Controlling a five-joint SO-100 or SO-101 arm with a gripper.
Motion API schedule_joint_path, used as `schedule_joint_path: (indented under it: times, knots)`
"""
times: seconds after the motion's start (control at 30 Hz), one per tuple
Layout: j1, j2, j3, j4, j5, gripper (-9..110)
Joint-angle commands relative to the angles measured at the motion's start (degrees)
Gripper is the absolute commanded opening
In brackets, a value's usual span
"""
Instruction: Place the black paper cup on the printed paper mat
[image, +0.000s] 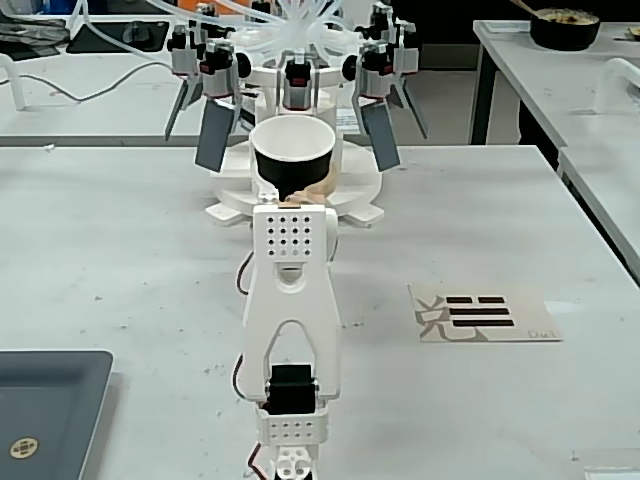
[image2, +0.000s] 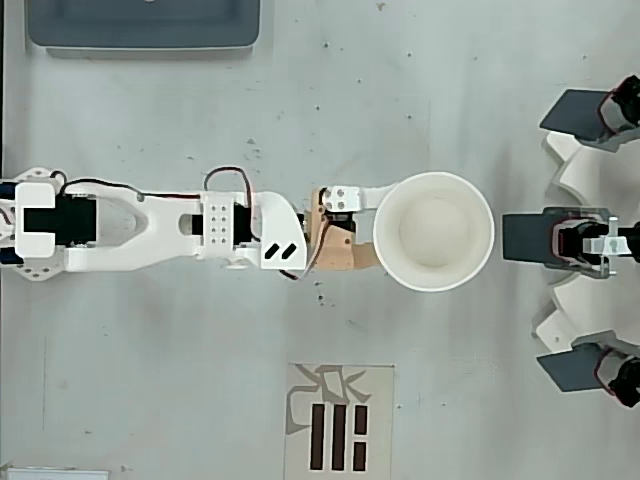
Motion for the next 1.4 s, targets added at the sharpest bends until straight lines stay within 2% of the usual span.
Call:
schedule_joint_path:
  times: [0.0, 0.47, 1.37]
  knots:
    - [2.1, -2.0, 1.2, -6.9, -6.6, 10]
    - [2.1, -1.1, 2.9, -7.2, -6.1, 10]
    - [2.1, 27.4, 38.2, -10.4, -0.8, 10]
